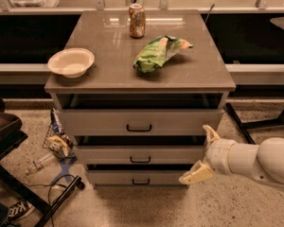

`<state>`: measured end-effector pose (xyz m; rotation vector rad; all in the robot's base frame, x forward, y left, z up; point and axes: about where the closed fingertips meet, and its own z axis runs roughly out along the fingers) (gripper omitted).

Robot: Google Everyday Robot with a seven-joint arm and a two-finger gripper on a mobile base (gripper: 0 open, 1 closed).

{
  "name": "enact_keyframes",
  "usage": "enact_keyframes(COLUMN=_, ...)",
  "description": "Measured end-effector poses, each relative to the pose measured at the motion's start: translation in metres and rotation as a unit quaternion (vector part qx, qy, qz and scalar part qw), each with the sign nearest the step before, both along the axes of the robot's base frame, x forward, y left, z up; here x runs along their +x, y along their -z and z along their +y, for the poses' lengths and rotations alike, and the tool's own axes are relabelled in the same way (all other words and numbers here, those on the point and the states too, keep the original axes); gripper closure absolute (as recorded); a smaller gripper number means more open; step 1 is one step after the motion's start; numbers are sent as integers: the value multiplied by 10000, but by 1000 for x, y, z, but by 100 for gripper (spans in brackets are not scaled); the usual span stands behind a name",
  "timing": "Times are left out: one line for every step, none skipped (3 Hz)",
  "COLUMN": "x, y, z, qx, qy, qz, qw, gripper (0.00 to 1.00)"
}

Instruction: Open bottom drawer

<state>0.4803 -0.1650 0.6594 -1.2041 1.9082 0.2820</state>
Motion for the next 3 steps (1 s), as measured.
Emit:
enact_keyframes(x=-5, y=40, z=4, qx=-48, qy=-34, qz=220, qw=9997, gripper=0)
enact_keyframes(x=-8, y=95, z=-3, qx=-26, qy=69, qz=464, qw=9989, gripper=0)
enact_keyframes(x=-16, y=146, z=-12, qx=-2, qy=-43, qz=450, qw=9990, gripper=0)
